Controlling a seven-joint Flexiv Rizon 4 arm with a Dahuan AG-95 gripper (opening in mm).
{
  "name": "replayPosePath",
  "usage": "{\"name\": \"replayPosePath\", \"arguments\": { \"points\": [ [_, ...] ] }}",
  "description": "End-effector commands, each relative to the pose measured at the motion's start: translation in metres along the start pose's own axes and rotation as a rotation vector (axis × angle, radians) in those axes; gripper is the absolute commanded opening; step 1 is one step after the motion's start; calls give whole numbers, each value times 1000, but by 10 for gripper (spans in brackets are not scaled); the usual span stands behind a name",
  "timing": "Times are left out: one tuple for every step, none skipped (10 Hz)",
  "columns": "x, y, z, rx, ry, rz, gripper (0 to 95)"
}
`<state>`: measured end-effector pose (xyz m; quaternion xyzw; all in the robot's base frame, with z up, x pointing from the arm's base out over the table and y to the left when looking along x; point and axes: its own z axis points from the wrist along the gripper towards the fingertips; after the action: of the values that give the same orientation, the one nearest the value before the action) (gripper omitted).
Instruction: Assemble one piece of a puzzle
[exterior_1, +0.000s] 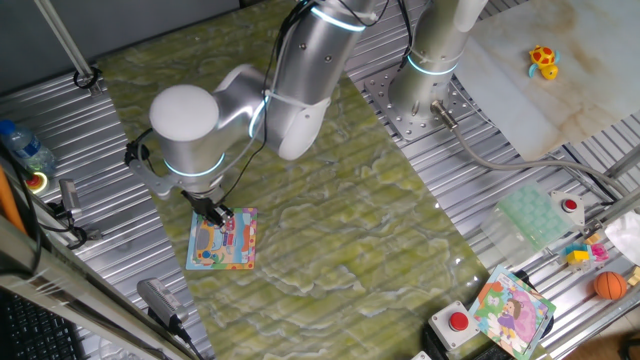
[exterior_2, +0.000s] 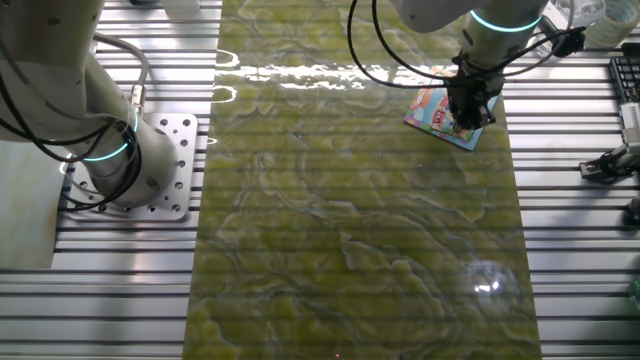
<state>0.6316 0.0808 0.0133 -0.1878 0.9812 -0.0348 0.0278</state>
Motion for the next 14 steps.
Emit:
{"name": "replayPosePath", "arguments": {
  "points": [
    [0, 0, 0, -2, 2, -2, 0],
    [0, 0, -1, 4, 11, -24, 0],
    [0, -1, -5, 19, 31, -45, 0],
    [1, -2, -9, 21, 49, -55, 0],
    [3, -4, -13, 16, 61, -60, 0],
    [6, -5, -17, 10, 84, -61, 0],
    [11, -5, -18, 5, 96, -61, 0],
    [23, -7, -19, -9, 103, -79, 0],
    [29, -7, -20, -18, 114, -80, 0],
    [36, -6, -22, -26, 129, -78, 0],
    [38, -6, -22, -26, 130, -76, 0],
    [46, -5, -18, -35, 119, -74, 0],
    [46, -4, -17, -38, 115, -68, 0],
    [45, -2, -16, -35, 112, -60, 0]
  ]
}}
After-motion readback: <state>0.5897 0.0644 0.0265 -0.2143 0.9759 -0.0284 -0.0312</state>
